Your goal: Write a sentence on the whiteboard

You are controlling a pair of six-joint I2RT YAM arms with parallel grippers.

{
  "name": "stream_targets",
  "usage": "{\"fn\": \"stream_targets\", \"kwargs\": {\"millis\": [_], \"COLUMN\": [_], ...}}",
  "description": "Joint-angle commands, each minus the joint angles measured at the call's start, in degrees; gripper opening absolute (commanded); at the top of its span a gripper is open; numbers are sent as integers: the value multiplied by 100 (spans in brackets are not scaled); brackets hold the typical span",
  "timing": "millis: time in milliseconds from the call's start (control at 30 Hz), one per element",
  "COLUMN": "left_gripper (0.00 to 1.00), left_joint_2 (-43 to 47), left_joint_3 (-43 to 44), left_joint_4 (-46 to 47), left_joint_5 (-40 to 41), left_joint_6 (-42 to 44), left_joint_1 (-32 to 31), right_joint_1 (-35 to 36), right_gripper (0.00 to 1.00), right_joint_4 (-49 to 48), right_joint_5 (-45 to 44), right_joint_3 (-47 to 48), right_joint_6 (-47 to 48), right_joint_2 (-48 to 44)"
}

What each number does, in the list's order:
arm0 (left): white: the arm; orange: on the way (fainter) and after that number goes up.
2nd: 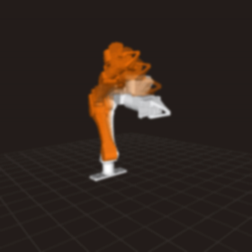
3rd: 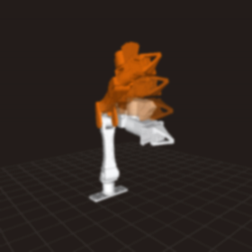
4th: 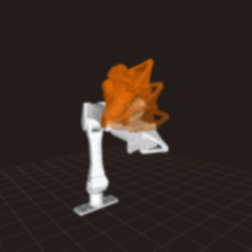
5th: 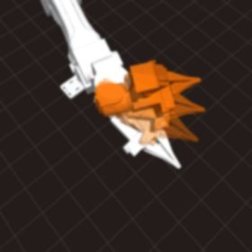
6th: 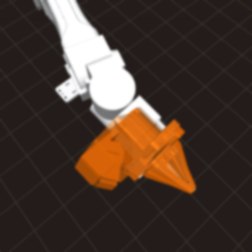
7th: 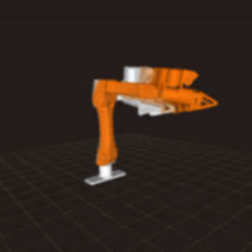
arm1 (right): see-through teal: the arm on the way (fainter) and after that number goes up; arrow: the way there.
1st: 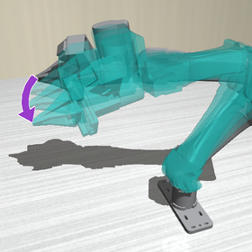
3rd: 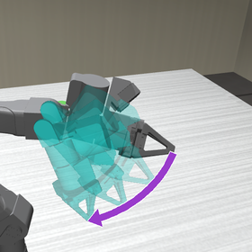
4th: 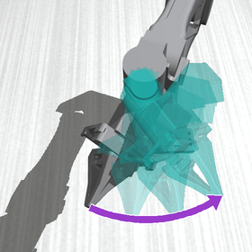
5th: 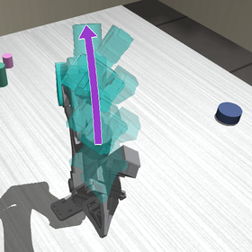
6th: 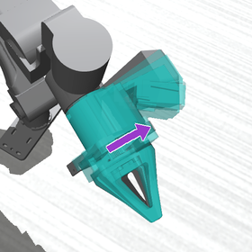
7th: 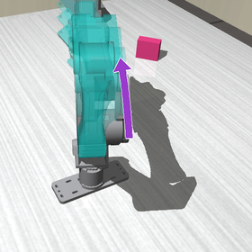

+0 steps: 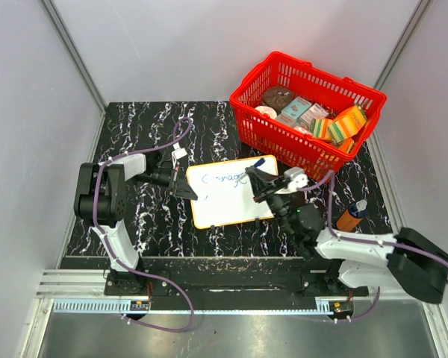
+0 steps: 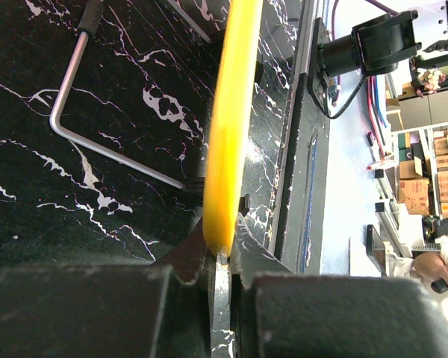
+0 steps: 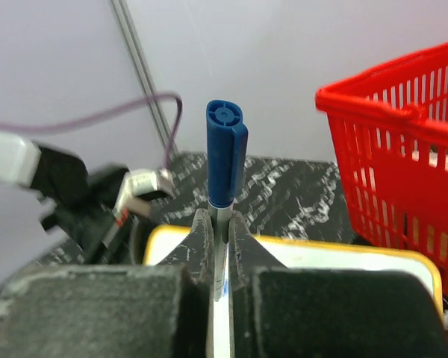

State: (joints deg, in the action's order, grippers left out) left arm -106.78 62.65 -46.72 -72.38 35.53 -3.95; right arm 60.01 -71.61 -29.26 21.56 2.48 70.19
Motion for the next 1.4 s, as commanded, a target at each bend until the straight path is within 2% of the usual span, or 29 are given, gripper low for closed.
{"fn": "stream_targets", "kwargs": {"millis": [0, 100, 267, 400, 667, 900, 967, 1133, 1367], "left_gripper": [0, 0, 0, 0, 0, 0, 0, 0, 0], "left_joint_2": [105, 166, 324, 649, 851, 1282, 1309, 1335, 1318], "left_joint_3": [97, 98, -25, -385, -780, -1071, -1062, -1071, -1062], "left_joint_4": [206, 540, 1303, 1973, 2817, 3248, 3239, 3231, 3204], "left_joint_5": [804, 839, 1208, 1858, 2359, 2439, 2396, 2386, 2316], "left_joint_6": [60, -388, -1450, -2215, -2744, -2991, -2990, -2946, -2903], "left_joint_1": [-106, -115, -124, -115, 147, 386, 518, 526, 526], "right_joint_1": [-419, -752, -1403, -1510, -1510, -1483, -1335, -685, -271], "right_gripper": [0, 0, 0, 0, 0, 0, 0, 0, 0], "right_joint_4": [997, 1727, 1862, 1520, 1097, 834, 807, 562, -641], "right_joint_5": [964, 1516, 2239, 2521, 2706, 2714, 2541, 1688, 835], "right_joint_3": [102, 217, 173, 129, 419, 796, 893, 1236, 1561], "right_joint_6": [-1329, -1705, -2506, -2735, -2595, -2516, -2323, -1146, -521], "right_joint_2": [-892, -1271, -1430, -1210, -428, 169, 363, 881, 1927]}}
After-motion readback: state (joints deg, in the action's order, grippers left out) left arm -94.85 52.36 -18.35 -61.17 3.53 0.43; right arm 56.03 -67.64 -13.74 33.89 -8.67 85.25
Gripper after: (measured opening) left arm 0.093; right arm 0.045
